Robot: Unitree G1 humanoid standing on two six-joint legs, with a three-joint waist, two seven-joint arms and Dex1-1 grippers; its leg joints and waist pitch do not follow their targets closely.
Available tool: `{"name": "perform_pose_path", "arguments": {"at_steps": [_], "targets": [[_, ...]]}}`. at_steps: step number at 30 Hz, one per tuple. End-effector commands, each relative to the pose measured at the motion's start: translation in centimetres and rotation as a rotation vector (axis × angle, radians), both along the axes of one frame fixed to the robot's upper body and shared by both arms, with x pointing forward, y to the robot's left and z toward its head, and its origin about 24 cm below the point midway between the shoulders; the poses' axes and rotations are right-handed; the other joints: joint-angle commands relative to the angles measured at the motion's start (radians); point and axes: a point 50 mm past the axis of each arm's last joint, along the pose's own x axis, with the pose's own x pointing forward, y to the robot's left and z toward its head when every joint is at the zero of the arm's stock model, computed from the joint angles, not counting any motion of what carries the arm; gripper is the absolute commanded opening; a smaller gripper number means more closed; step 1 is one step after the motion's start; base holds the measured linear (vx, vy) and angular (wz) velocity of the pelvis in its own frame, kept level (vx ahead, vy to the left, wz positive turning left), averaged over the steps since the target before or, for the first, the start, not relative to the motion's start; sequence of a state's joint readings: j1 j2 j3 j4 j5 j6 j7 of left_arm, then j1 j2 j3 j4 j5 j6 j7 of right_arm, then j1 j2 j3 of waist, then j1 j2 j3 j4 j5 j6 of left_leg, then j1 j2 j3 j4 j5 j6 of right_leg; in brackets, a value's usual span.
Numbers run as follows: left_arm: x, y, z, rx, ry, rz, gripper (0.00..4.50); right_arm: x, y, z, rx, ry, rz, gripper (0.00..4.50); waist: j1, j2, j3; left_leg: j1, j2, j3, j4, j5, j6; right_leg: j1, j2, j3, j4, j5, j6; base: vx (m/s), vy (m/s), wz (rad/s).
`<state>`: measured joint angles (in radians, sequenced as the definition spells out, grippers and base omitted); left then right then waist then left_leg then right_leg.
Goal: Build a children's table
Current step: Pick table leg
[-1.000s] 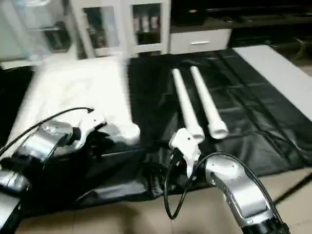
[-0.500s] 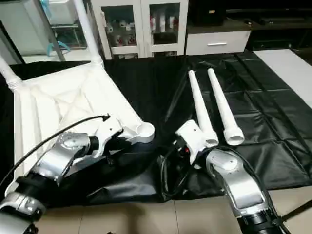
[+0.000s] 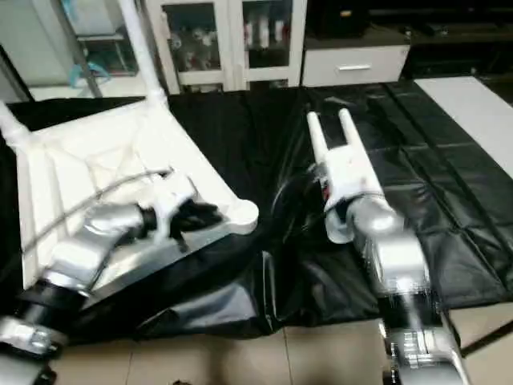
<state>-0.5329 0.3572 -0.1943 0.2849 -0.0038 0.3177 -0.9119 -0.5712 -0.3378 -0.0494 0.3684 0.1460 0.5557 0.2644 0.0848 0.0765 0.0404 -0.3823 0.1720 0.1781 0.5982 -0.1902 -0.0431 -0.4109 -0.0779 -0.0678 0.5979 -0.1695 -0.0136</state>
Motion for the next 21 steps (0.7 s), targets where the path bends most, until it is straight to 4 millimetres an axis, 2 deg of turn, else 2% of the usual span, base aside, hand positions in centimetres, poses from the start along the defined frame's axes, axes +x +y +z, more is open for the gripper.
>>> {"name": "perform_pose_path", "arguments": {"at_steps": [1,2,3,5,6,11,13,14,18,21], "targets": [[-0.2,0.2,0.8,0.013,-0.021,-0.026,1.63,0.7,-0.3,0.0,0.008,0.039,-0.045,4.50,-0.002,-0.021,-0.071,0.018,0.044,-0.016,-0.060,-0.089,0.043,0.053,-0.068,0.043,-0.053,-0.140,-0.215,0.000,0.000,0.00],[-0.4,0.2,1.3,0.018,-0.043,-0.055,1.63,1.4,-0.4,0.0,-0.006,0.079,-0.076,4.50,-0.005,-0.027,-0.071,0.015,0.043,-0.015,-0.060,-0.081,0.047,0.056,-0.066,0.043,-0.053,-0.132,-0.215,0.000,0.000,0.00],[-0.5,0.2,1.4,0.018,-0.049,-0.062,1.74,1.6,-0.5,0.0,-0.013,0.091,-0.084,4.50,-0.006,-0.024,-0.073,0.014,0.042,-0.016,-0.058,-0.065,0.049,0.056,-0.066,0.042,-0.046,-0.118,-0.227,0.000,0.000,0.00],[-1.2,-0.2,2.5,0.008,-0.063,-0.133,1.94,2.2,-0.8,-0.5,-0.066,0.182,-0.114,4.50,-0.004,-0.027,-0.071,0.014,0.042,-0.012,-0.055,-0.052,0.050,0.054,-0.064,0.043,-0.045,-0.108,-0.235,0.000,0.000,0.00],[-1.4,-0.3,2.7,0.005,-0.063,-0.150,2.00,2.3,-0.7,-0.5,-0.046,0.179,-0.100,4.50,0.000,-0.024,-0.071,0.014,0.044,-0.011,-0.054,-0.068,0.047,0.053,-0.068,0.043,-0.044,-0.119,-0.241,0.000,0.000,0.00],[-2.6,-1.0,3.3,-0.004,-0.061,-0.225,2.42,2.6,0.3,-1.2,0.067,0.225,-0.035,4.50,0.004,-0.026,-0.066,0.013,0.047,-0.008,-0.054,-0.099,0.043,0.052,-0.065,0.043,-0.044,-0.137,-0.239,0.000,0.000,0.00],[-3.1,-1.2,3.4,0.002,-0.055,-0.249,2.55,2.5,0.9,-1.8,0.105,0.274,-0.005,4.50,0.003,-0.032,-0.066,0.012,0.048,-0.009,-0.055,-0.109,0.040,0.052,-0.065,0.043,-0.043,-0.154,-0.238,0.000,0.000,0.00],[-3.1,-1.2,3.4,0.005,-0.053,-0.255,2.55,2.4,0.8,-2.1,0.097,0.295,-0.014,4.50,0.003,-0.029,-0.063,0.014,0.049,-0.010,-0.055,-0.132,0.034,0.050,-0.066,0.043,-0.045,-0.183,-0.237,0.000,0.000,0.00],[-3.8,-1.3,3.6,0.016,-0.033,-0.299,2.94,2.3,0.4,-2.9,0.064,0.362,-0.074,4.50,0.000,-0.029,-0.060,0.017,0.048,-0.011,-0.059,-0.161,0.005,0.047,-0.066,0.044,-0.050,-0.236,-0.223,0.000,0.000,0.00],[-4.2,-1.4,3.8,0.015,-0.024,-0.322,3.15,2.3,0.1,-3.0,0.070,0.365,-0.096,4.15,0.000,-0.025,-0.059,0.018,0.047,-0.012,-0.060,-0.179,-0.011,0.046,-0.064,0.044,-0.050,-0.241,-0.220,0.000,0.000,0.00]]}}
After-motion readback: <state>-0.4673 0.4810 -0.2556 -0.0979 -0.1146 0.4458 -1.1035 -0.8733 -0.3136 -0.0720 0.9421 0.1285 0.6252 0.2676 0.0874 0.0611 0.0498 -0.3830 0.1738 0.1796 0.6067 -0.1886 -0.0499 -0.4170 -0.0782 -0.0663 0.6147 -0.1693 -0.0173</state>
